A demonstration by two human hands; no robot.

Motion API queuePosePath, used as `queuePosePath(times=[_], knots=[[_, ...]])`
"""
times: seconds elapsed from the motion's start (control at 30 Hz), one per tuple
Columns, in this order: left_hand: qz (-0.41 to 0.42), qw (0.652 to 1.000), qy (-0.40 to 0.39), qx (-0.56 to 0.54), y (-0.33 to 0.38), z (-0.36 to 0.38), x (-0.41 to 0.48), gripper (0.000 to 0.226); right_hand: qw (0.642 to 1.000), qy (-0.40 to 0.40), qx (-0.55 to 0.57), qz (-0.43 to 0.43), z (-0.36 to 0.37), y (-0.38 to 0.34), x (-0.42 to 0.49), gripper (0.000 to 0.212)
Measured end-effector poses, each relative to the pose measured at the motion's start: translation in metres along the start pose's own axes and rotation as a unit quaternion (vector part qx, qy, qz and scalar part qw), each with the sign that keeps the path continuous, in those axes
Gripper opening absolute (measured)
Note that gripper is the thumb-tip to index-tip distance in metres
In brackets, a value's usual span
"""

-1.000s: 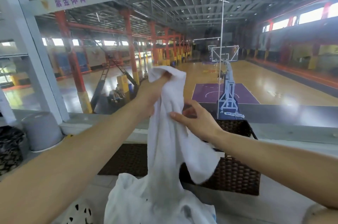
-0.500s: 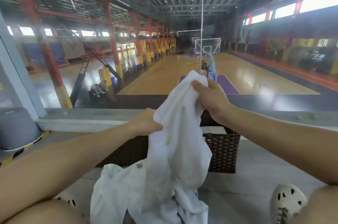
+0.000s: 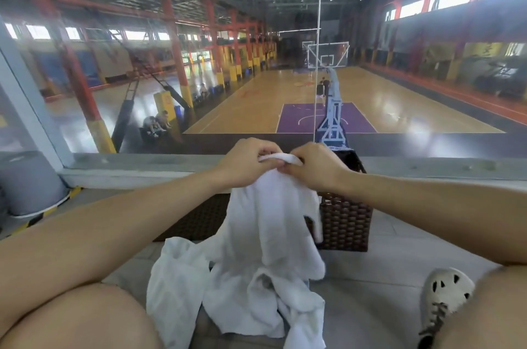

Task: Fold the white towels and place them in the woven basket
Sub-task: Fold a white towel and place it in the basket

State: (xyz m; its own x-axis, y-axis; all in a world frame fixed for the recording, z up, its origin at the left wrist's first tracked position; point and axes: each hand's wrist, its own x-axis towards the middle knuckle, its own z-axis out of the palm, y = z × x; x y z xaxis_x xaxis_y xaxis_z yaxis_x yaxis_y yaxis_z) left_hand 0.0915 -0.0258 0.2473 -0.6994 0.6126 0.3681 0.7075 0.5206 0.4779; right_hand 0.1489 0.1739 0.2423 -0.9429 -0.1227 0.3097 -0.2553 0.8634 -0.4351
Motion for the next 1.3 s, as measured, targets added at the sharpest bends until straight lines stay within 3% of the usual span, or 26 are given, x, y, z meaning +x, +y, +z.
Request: queuePosePath(times=[0.1, 0.17, 0.27, 0.33, 0.4, 0.47, 0.6, 0.67, 0.73, 0.8, 0.9, 0.97, 1.0, 1.03, 1.1, 1.23, 1.3], knots=[[-0.071, 0.991, -0.073, 0.082, -0.029, -0.014, -0.004, 0.039, 0.996, 0.088, -0.026, 0.014, -0.012, 0.006, 0.007, 0.040], [-0.131, 0.971, -0.139, 0.145, -0.051, -0.016, -0.018, 0.053, 0.993, 0.101, -0.048, 0.045, -0.024, 0.009, 0.008, 0.037], [-0.155, 0.976, -0.056, 0.143, -0.067, -0.022, -0.025, 0.052, 0.982, -0.070, -0.155, 0.079, -0.028, 0.007, 0.000, 0.037], [-0.142, 0.985, 0.028, 0.092, -0.057, -0.026, -0.020, 0.039, 0.979, -0.135, -0.136, 0.067, -0.017, 0.000, -0.009, 0.043], [-0.095, 0.992, 0.062, 0.047, -0.035, -0.023, -0.012, 0.031, 0.990, -0.117, -0.063, 0.046, 0.000, -0.009, -0.016, 0.049], [-0.063, 0.994, 0.081, 0.037, -0.015, -0.016, -0.007, 0.025, 0.996, -0.074, -0.014, 0.049, 0.012, -0.012, -0.010, 0.039], [-0.115, 0.987, 0.062, 0.094, -0.023, -0.024, -0.007, 0.031, 0.988, 0.065, 0.064, 0.126, -0.006, -0.003, 0.011, 0.015], [-0.161, 0.981, 0.049, 0.098, -0.039, -0.029, -0.013, 0.038, 0.991, 0.084, 0.086, 0.064, -0.014, -0.003, 0.006, 0.034], [-0.195, 0.977, 0.064, 0.065, -0.046, -0.031, -0.017, 0.047, 0.993, 0.035, 0.053, -0.104, -0.017, -0.013, -0.010, 0.045], [-0.220, 0.972, 0.083, 0.024, -0.045, -0.033, -0.018, 0.042, 0.966, -0.058, -0.036, -0.251, -0.011, -0.027, -0.026, 0.038], [-0.242, 0.967, 0.077, -0.022, -0.035, -0.032, -0.015, 0.039, 0.920, -0.175, -0.208, -0.282, -0.004, -0.032, -0.030, 0.043], [-0.250, 0.966, 0.059, -0.032, -0.029, -0.031, -0.014, 0.054, 0.876, -0.158, -0.322, -0.324, -0.002, -0.028, -0.026, 0.037], [-0.252, 0.966, 0.050, -0.031, -0.030, -0.031, -0.013, 0.057, 0.843, -0.106, -0.366, -0.380, -0.002, -0.028, -0.022, 0.026], [-0.249, 0.967, 0.045, -0.028, -0.030, -0.033, -0.014, 0.055, 0.806, -0.054, -0.405, -0.428, -0.004, -0.028, -0.018, 0.014], [-0.242, 0.969, 0.045, -0.020, -0.037, -0.035, -0.015, 0.043, 0.748, 0.000, -0.449, -0.489, -0.012, -0.029, -0.010, 0.014], [-0.196, 0.979, 0.063, -0.001, -0.040, -0.032, -0.023, 0.014, 0.672, -0.109, -0.488, -0.546, 0.001, -0.032, -0.013, 0.020], [-0.165, 0.984, 0.066, 0.024, -0.038, -0.026, -0.025, 0.017, 0.681, -0.113, -0.484, -0.538, 0.008, -0.032, -0.013, 0.017]])
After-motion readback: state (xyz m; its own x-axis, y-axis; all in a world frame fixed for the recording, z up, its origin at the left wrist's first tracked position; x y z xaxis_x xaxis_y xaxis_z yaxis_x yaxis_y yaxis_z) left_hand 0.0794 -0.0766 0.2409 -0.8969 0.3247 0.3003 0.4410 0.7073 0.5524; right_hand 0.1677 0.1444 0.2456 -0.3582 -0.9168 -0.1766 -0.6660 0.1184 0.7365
